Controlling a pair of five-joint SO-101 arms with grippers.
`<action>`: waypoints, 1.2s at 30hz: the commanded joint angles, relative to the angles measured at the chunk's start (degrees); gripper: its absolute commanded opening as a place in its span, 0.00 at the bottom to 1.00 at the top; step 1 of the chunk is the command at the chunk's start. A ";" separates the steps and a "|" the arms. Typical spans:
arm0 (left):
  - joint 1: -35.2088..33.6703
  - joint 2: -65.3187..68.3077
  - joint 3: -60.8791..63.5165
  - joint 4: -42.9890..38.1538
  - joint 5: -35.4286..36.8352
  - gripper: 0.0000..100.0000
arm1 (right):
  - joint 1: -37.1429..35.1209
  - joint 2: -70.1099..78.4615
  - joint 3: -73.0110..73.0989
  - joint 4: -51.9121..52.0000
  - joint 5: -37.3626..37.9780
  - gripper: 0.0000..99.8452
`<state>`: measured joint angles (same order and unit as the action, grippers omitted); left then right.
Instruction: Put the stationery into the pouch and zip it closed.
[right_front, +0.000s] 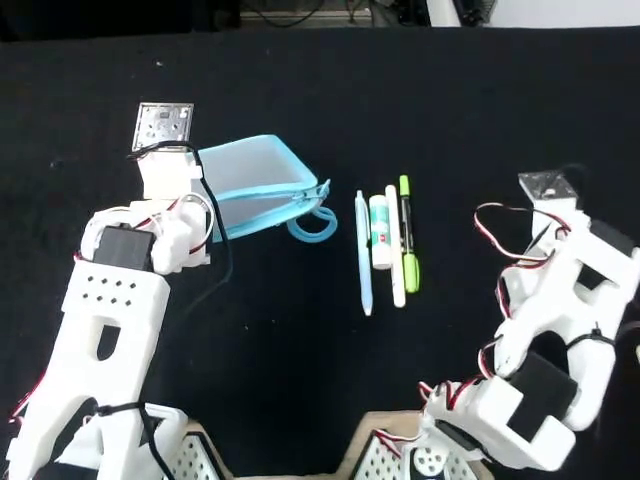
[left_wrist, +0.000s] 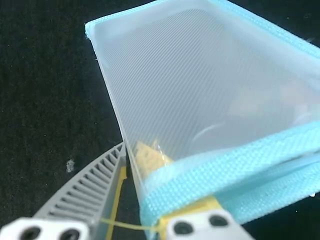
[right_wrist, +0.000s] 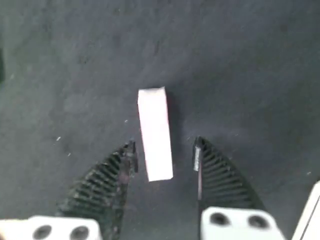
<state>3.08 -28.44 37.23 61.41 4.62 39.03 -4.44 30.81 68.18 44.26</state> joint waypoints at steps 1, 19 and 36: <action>0.57 0.88 3.56 -0.09 0.62 0.03 | 0.79 -3.21 -2.68 2.99 0.44 0.17; 0.57 0.79 3.56 0.09 0.62 0.03 | 1.32 -2.95 13.76 -18.81 13.45 0.16; 0.57 0.88 3.56 -0.09 0.62 0.03 | 3.87 -3.47 12.35 -26.46 -16.62 0.02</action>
<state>3.08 -28.44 37.23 61.41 4.62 42.02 -6.02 49.45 39.60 37.58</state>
